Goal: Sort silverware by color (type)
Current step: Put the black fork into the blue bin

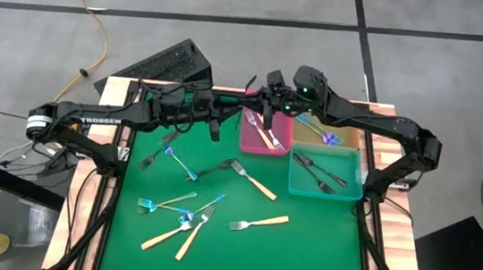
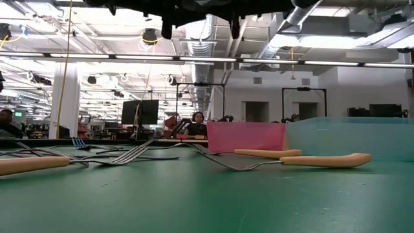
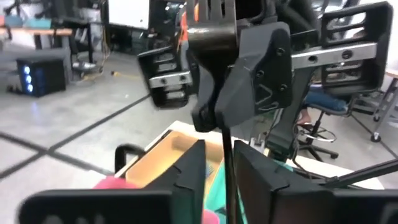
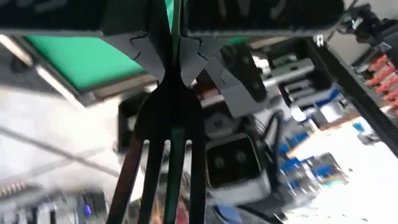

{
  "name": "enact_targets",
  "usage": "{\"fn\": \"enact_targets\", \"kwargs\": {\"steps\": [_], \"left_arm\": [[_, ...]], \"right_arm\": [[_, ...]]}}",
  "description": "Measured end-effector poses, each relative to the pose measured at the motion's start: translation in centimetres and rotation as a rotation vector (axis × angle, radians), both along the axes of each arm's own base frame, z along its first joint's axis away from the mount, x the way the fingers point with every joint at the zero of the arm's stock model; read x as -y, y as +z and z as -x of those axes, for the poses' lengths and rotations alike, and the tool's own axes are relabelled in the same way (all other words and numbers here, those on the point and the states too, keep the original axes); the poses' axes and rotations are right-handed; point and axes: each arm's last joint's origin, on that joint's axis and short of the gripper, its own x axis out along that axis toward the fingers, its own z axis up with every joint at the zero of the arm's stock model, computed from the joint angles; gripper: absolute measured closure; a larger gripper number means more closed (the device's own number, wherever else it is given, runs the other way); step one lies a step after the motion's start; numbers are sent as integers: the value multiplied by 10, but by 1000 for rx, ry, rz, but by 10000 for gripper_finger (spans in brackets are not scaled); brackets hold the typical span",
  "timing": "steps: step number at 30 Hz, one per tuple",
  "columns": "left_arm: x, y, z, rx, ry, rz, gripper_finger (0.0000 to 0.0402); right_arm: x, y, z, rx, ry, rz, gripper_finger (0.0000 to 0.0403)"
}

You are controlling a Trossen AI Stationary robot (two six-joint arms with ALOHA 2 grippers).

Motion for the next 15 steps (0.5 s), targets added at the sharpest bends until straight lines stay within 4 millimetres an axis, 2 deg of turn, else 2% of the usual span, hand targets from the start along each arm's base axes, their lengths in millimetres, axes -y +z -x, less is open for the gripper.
{"fn": "enact_targets", "kwargs": {"steps": [5, 10, 15], "left_arm": [[0, -7, 1, -60, 6, 57, 288], [1, -16, 2, -129, 15, 127, 272], [1, -22, 3, -189, 23, 176, 272]], "right_arm": [[5, 10, 8, -169, -58, 19, 372], [5, 21, 24, -411, -135, 42, 372], [0, 12, 44, -717, -239, 36, 372]]}}
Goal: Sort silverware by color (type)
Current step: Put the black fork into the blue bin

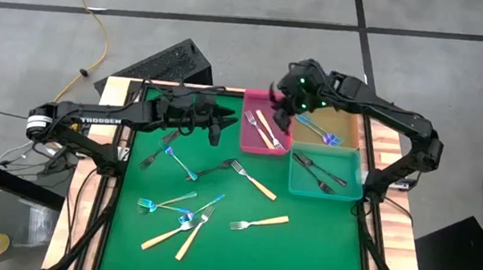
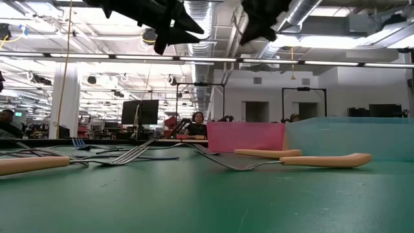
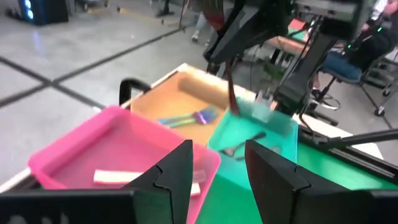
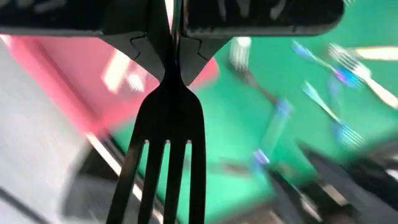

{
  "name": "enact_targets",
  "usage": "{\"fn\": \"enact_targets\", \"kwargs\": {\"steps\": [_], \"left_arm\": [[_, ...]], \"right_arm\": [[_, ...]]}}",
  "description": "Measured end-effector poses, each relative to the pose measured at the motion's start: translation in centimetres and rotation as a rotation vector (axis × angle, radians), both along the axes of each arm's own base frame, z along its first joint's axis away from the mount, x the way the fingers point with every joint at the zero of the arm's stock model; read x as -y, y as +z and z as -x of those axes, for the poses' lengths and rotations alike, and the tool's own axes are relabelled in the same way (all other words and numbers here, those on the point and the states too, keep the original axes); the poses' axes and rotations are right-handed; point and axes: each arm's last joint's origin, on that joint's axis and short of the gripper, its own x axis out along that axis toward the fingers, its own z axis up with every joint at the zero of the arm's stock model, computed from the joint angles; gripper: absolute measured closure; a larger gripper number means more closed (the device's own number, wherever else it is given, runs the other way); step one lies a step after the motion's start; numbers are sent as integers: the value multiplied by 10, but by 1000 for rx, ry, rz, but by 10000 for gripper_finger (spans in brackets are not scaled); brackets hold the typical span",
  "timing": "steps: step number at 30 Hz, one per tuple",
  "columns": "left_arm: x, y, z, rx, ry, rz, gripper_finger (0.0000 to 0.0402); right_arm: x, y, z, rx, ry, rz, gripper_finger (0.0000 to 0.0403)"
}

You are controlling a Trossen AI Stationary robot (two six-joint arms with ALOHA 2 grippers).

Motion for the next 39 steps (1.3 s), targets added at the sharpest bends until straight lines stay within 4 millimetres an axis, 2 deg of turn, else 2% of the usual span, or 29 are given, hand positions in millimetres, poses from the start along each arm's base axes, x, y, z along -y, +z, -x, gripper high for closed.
{"fn": "enact_targets", "kwargs": {"steps": [7, 12, 15, 19, 24, 33, 39], "left_arm": [[1, -7, 2, -67, 8, 55, 272], [1, -9, 3, -80, 5, 60, 272], [1, -9, 3, -81, 10, 57, 272], [1, -9, 3, -83, 30, 49, 272], [1, -9, 3, -87, 35, 38, 272], [0, -9, 3, -98, 45, 21, 272], [0, -10, 4, -104, 51, 21, 272]], "right_arm": [[-28, -31, 28, -359, 27, -72, 372], [-47, -45, 65, -380, -5, -113, 372], [-55, -63, 86, -386, -42, -142, 372], [-64, -93, 102, -436, -97, -140, 372], [-68, -127, 112, -557, -109, -151, 372], [-71, -171, 122, -697, -102, -182, 372], [-71, -183, 120, -692, -95, -180, 372]]}}
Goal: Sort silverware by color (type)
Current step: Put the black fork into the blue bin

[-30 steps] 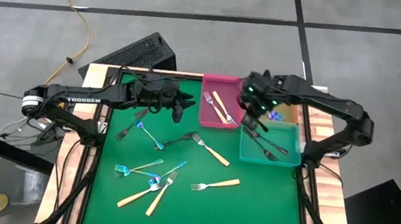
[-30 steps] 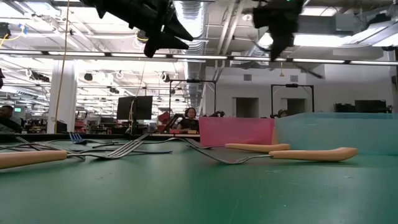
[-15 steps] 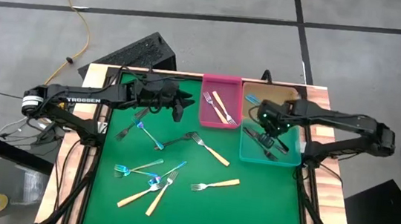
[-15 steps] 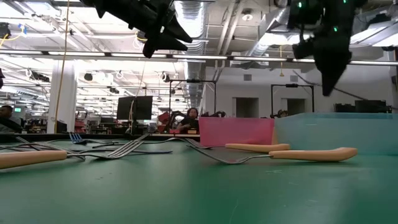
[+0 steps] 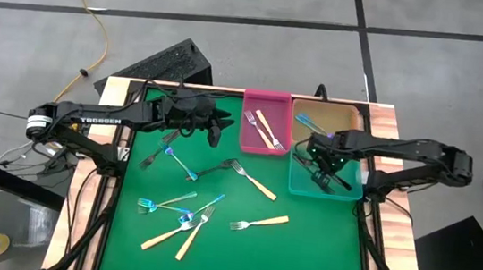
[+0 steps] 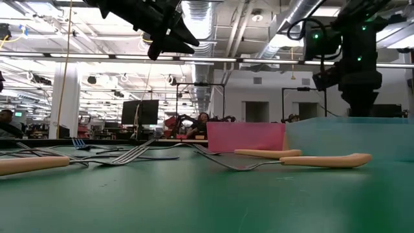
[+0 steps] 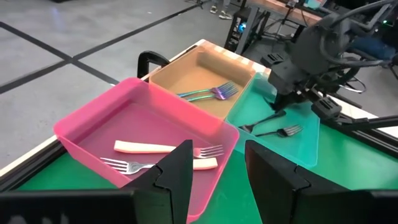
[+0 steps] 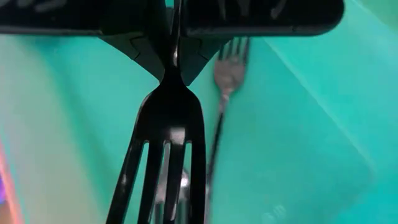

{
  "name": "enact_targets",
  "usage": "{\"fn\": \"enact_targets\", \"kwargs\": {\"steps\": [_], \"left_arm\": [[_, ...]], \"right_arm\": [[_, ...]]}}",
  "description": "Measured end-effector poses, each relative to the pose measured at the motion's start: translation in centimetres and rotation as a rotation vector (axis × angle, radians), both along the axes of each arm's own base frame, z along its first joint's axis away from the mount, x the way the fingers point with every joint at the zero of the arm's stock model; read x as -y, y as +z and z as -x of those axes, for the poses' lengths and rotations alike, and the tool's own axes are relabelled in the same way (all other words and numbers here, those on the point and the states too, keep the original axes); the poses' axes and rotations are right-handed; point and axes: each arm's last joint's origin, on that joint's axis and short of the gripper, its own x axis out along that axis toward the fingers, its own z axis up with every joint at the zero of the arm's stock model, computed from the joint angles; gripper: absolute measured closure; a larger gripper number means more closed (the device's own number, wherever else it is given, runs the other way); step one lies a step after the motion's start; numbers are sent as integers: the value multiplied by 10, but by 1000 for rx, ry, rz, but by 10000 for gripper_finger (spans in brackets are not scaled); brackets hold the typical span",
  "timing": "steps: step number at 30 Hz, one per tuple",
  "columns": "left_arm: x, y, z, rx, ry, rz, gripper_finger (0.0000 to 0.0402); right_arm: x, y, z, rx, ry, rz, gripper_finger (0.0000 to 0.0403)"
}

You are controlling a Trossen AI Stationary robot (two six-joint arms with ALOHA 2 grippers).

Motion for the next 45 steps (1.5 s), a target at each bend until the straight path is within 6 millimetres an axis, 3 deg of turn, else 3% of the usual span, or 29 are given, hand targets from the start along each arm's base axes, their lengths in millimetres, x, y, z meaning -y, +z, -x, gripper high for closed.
{"fn": "enact_targets", "kwargs": {"steps": [11, 18, 32, 36, 45], "left_arm": [[0, 0, 0, -5, 3, 0, 272], [-1, 0, 1, -15, 40, -28, 272], [-2, 0, 1, -22, 59, -46, 272], [-2, 0, 1, -25, 57, -51, 272], [-2, 0, 1, -31, 56, -65, 272]], "right_arm": [[-3, -20, 1, 33, -14, -35, 372], [-3, -20, 0, 51, -26, -47, 372], [-2, -20, 0, 64, -223, -46, 372], [-3, -30, 5, 47, -281, -38, 372], [-7, -35, 6, 47, -250, 3, 372]]}}
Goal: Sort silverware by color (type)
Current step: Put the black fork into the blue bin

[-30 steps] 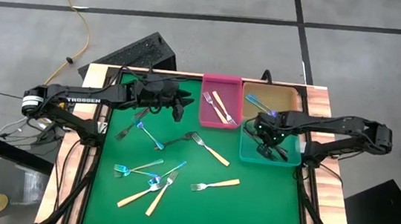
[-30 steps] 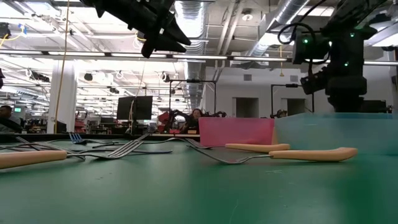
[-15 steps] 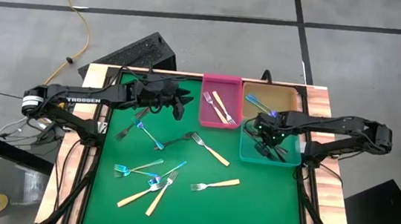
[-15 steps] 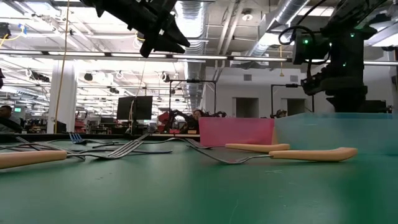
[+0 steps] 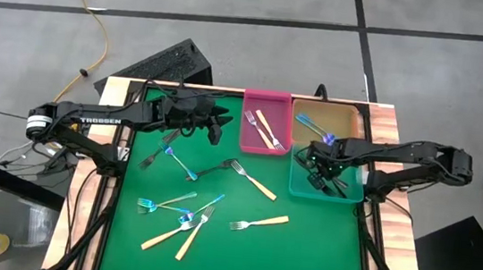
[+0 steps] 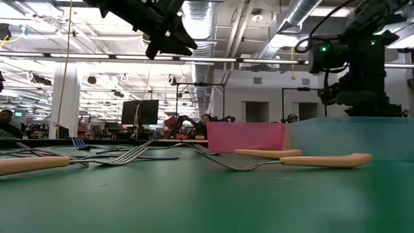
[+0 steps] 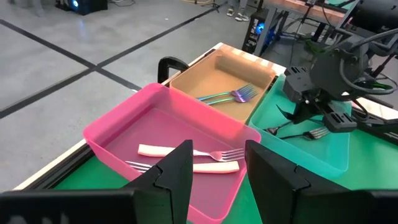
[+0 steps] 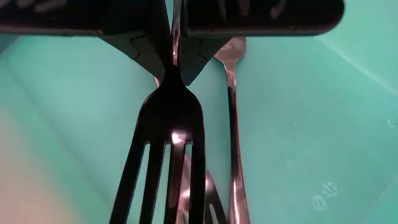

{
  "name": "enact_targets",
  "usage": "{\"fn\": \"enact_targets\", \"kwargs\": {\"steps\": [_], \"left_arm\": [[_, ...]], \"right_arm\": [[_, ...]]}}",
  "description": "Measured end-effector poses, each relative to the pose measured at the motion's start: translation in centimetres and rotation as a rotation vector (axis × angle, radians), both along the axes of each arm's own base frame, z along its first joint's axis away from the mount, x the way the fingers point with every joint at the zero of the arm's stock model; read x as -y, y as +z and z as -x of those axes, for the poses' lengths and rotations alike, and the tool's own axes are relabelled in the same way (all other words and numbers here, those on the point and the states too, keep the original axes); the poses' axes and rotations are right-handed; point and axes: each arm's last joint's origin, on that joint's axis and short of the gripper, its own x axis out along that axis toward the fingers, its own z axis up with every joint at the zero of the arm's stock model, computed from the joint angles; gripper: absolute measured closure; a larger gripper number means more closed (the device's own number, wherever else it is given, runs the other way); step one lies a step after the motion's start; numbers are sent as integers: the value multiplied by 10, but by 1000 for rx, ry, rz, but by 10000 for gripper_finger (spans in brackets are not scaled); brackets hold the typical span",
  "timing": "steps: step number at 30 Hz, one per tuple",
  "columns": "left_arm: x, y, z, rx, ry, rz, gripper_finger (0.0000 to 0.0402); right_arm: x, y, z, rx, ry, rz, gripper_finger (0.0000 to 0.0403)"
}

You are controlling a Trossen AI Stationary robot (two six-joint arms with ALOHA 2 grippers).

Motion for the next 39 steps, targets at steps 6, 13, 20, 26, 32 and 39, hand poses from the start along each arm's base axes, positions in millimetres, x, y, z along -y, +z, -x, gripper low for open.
{"fn": "enact_targets", "kwargs": {"steps": [6, 13, 20, 26, 32, 39], "left_arm": [[0, 0, 0, 0, 0, 0, 272], [0, 0, 0, -1, 0, 0, 272], [0, -1, 0, -9, 0, 2, 272], [0, -1, 0, -11, -3, -3, 272], [0, -1, 0, -15, -6, -11, 272], [0, -1, 0, -15, -6, -11, 272]], "right_arm": [[2, -4, -7, 27, 24, 21, 372], [2, -28, -19, -97, 60, 9, 369], [2, -32, -20, -126, 64, 20, 348], [0, -26, -19, -75, 79, 32, 351], [-3, -22, -18, -56, 95, 37, 335], [-3, -22, -18, -53, 95, 36, 299]]}}
